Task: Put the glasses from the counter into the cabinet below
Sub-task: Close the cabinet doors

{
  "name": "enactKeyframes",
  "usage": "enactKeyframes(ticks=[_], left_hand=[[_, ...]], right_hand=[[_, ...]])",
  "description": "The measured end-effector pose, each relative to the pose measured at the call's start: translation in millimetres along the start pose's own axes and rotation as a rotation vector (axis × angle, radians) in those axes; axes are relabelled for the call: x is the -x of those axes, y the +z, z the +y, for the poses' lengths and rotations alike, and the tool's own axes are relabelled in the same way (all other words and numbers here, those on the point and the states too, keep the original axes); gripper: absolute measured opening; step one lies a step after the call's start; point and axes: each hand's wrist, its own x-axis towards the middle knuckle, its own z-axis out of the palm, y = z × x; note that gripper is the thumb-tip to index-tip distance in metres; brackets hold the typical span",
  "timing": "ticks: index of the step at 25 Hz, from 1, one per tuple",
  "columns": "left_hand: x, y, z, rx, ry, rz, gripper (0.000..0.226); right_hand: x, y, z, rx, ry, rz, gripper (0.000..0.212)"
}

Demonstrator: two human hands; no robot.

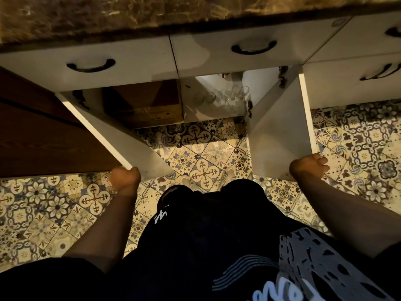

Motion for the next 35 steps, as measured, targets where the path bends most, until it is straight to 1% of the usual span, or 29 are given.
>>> enactKeyframes(ticks=[3, 5, 7, 10, 12, 14, 17, 18, 20, 22, 24, 26, 29, 31, 33, 35], left_hand=[[-7, 17, 25, 0.136, -0.036, -0.079, 0.031], [-13, 27, 41, 0.221, -0.067, -0.164, 0.029], [-18, 33, 57, 0.250, -0.066, -0.254, 0.024], [-24, 40, 77, 0.243, -0.068, -0.339, 0.028], [-28, 44, 89, 0.277, -0.106, -0.392, 0.032], [-30, 48, 98, 0.331, -0.121, -0.444, 0.036], [-30, 52, 110, 0.363, -0.128, -0.447, 0.024], [-32, 53, 113, 0.375, -0.139, -0.451, 0.024], [-32, 54, 120, 0.408, -0.160, -0.459, 0.023], [-32, 58, 126, 0.432, -0.168, -0.454, 0.028], [-32, 64, 135, 0.477, -0.187, -0.420, 0.025], [-30, 69, 146, 0.506, -0.214, -0.391, 0.026], [-27, 75, 163, 0.539, -0.258, -0.380, 0.031], [-26, 78, 175, 0.571, -0.275, -0.385, 0.037], [-28, 82, 186, 0.612, -0.298, -0.392, 0.037], [-29, 83, 198, 0.658, -0.341, -0.452, 0.034]], right_hand=[[22, 16, -11, 0.029, -0.066, 0.062, 0.063], [37, 21, -18, -0.035, -0.086, 0.093, 0.061], [52, 24, -27, -0.128, -0.097, 0.111, 0.061], [69, 26, -44, -0.257, -0.122, 0.089, 0.063], [79, 29, -55, -0.373, -0.117, 0.059, 0.057], [87, 31, -69, -0.381, -0.137, 0.039, 0.051], [94, 33, -98, -0.379, -0.164, -0.105, 0.037], [97, 31, -109, -0.395, -0.156, -0.165, 0.034], [102, 33, -132, -0.451, -0.183, -0.245, 0.036], [105, 33, -158, -0.484, -0.251, -0.288, 0.036], [107, 31, -185, -0.534, -0.303, -0.331, 0.030], [106, 28, -211, -0.585, -0.312, -0.405, 0.022], [87, 37, -240, -0.626, -0.346, -0.508, 0.026], [86, 27, -257, -0.640, -0.307, -0.586, 0.027], [86, 19, -274, -0.631, -0.300, -0.669, 0.028], [83, 15, -290, -0.674, -0.263, -0.695, 0.038]])
